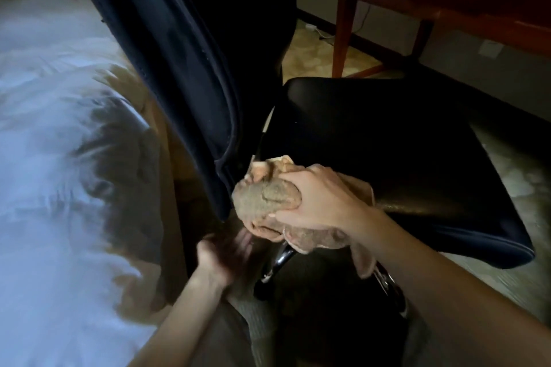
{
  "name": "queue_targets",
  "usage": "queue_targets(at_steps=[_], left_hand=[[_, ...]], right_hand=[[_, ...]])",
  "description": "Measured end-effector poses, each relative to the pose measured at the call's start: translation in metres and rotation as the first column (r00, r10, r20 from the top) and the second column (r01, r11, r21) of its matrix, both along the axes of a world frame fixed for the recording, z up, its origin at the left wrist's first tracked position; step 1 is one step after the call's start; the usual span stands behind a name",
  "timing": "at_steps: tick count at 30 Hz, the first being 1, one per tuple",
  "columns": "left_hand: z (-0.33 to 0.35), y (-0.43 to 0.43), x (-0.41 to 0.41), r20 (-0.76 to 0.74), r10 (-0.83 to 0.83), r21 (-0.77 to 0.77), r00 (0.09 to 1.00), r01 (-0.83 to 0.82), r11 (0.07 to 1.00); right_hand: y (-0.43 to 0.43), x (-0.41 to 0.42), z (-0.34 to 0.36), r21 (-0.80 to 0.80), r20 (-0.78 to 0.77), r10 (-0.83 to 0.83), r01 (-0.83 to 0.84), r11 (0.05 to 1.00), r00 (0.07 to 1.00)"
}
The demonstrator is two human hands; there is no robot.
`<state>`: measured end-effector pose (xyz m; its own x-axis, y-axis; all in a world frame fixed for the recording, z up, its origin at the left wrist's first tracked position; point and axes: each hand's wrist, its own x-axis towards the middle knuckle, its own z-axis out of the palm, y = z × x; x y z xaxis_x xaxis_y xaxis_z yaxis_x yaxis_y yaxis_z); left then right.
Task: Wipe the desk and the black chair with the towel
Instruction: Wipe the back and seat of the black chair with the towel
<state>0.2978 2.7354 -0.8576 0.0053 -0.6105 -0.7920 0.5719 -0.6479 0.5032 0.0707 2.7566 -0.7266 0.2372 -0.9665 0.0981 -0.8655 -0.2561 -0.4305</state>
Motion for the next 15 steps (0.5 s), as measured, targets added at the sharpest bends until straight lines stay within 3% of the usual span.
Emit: queue_targets(at_steps=[3, 6, 9, 11, 13, 14, 15], left_hand=[[0.011, -0.017, 0.011, -0.041, 0.073, -0.045, 0.997, -0.074, 0.996], [0.037, -0.029, -0.001, 0.013, -0.033, -0.121, 0.999, 0.034, 0.992], [0.046, -0.025, -0.014, 0.07, -0.131, -0.129, 0.989, 0.139, 0.982], [0.047, -0.015, -0.02, 0.095, -0.168, -0.129, 0.981, 0.179, 0.975], [0.043, -0.008, -0.027, 0.114, -0.162, -0.117, 0.98, 0.175, 0.978], [0.042, -0.005, -0.031, 0.092, -0.146, -0.104, 0.985, 0.156, 0.982], [0.043, -0.003, -0.036, 0.054, -0.119, -0.077, 0.991, 0.123, 0.989]], right_hand=[[0.027, -0.038, -0.026, -0.207, -0.099, -0.026, 0.005, 0.978, 0.995], [0.057, -0.077, -0.055, -0.501, -0.032, -0.161, 0.124, 0.857, 0.986], [0.082, -0.114, -0.067, -0.626, -0.052, -0.281, 0.189, 0.757, 0.958], [0.098, -0.146, -0.074, -0.619, 0.001, -0.385, 0.302, 0.725, 0.923], [0.116, -0.182, -0.078, -0.562, 0.151, -0.545, 0.525, 0.639, 0.825], [0.122, -0.196, -0.076, -0.482, 0.281, -0.632, 0.676, 0.558, 0.722], [0.125, -0.211, -0.075, -0.337, 0.432, -0.708, 0.828, 0.448, 0.559]])
